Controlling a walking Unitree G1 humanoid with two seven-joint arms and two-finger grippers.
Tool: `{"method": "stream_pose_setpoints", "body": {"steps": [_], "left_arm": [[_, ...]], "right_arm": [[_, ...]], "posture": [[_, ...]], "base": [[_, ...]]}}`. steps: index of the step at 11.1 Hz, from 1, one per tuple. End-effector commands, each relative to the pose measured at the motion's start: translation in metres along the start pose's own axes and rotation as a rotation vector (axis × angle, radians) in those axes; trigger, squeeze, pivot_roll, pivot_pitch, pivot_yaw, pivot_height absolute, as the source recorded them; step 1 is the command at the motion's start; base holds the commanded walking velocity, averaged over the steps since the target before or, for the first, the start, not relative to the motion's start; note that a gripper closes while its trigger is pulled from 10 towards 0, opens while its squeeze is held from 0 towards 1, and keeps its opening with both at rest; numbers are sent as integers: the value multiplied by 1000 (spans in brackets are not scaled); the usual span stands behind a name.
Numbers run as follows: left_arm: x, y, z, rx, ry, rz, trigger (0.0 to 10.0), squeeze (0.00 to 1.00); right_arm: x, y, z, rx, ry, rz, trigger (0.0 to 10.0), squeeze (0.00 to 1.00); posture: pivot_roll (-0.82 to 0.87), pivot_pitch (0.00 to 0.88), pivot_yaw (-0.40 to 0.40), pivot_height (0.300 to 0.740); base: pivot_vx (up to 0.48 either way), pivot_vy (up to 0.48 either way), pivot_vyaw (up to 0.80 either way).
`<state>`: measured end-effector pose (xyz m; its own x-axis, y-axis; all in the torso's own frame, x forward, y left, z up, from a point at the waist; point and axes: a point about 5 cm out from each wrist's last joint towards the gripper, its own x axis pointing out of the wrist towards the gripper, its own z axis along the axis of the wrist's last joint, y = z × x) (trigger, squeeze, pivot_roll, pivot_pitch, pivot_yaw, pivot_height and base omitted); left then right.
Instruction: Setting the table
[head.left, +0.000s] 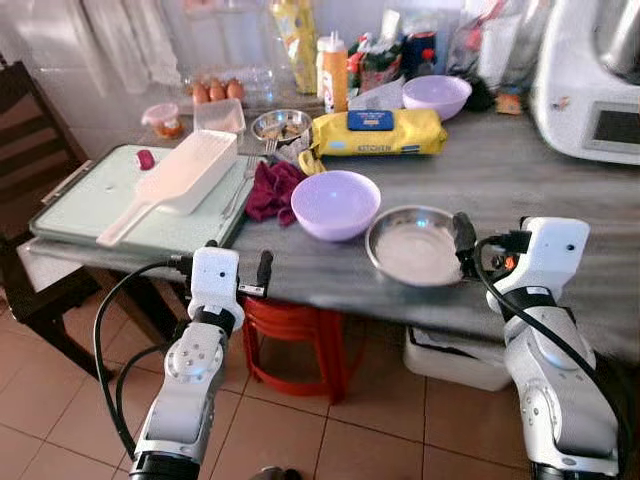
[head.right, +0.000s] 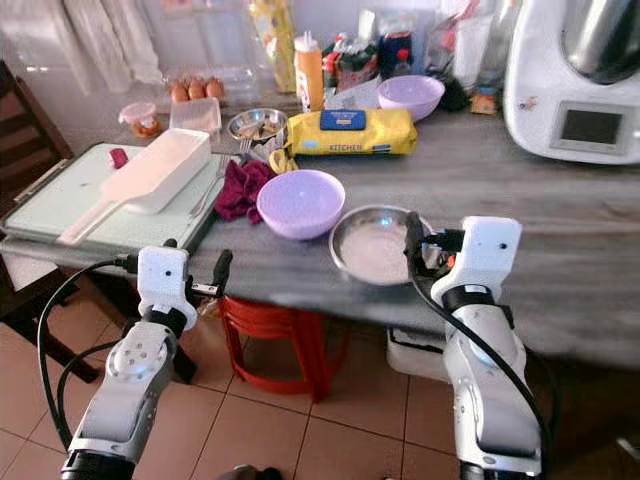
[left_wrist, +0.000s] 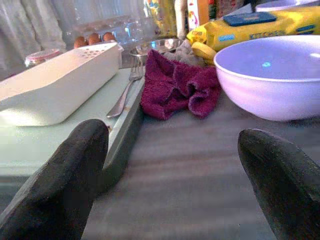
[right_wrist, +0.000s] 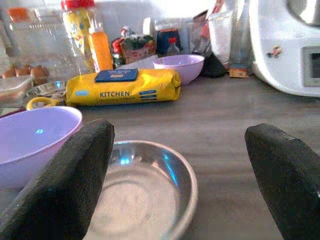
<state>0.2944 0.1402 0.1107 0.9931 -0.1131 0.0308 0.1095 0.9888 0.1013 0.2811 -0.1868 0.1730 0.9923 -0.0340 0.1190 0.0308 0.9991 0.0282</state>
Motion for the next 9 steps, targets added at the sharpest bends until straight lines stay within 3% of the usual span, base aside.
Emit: {"method": "stream_pose_setpoints", "body": {"steps": [1,9], "left_arm": [[-2,2,-1,11,11,5,10000,0],[-3,3,-1,31,20,-15,10000,0]], "right_arm": [[1,1,0,10,-3,-3,10000,0],[2,-4,-4,55,23,-50,10000,0]], "posture": [[-107,48,112,740],[-103,48,125,740]], "base": [[-319,0,0],[-325,0,0]]}}
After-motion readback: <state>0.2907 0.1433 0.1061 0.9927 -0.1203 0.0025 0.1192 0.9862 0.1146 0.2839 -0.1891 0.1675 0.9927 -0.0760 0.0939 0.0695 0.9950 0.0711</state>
